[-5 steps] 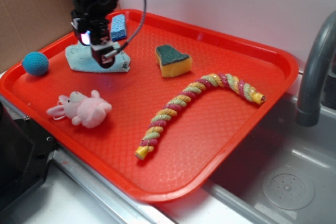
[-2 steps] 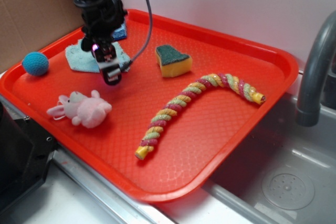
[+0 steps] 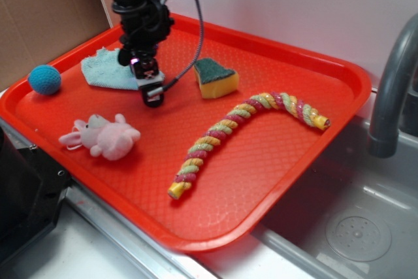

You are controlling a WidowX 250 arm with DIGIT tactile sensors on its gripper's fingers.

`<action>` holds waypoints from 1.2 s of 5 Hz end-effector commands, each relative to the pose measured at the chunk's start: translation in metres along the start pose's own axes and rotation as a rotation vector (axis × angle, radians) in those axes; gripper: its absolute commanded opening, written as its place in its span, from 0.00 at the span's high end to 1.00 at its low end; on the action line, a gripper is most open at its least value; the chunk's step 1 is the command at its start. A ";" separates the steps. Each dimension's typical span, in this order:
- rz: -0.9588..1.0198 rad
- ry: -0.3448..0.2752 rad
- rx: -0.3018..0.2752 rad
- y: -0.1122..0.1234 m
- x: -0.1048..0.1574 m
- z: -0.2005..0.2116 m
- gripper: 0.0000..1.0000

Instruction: Grab the blue cloth.

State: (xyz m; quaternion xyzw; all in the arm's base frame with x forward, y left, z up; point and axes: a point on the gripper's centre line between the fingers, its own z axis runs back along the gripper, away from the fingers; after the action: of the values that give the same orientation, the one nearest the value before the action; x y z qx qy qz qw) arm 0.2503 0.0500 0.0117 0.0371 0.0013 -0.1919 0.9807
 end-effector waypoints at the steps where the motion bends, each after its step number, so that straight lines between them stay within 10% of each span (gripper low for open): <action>1: 0.118 0.059 0.064 0.035 -0.009 -0.008 1.00; 5: 0.293 -0.008 -0.047 0.031 -0.059 0.028 1.00; 6: 0.355 -0.016 0.156 -0.016 -0.044 0.078 1.00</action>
State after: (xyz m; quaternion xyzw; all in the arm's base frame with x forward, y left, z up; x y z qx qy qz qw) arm 0.2007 0.0524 0.0850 0.1006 -0.0098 -0.0092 0.9948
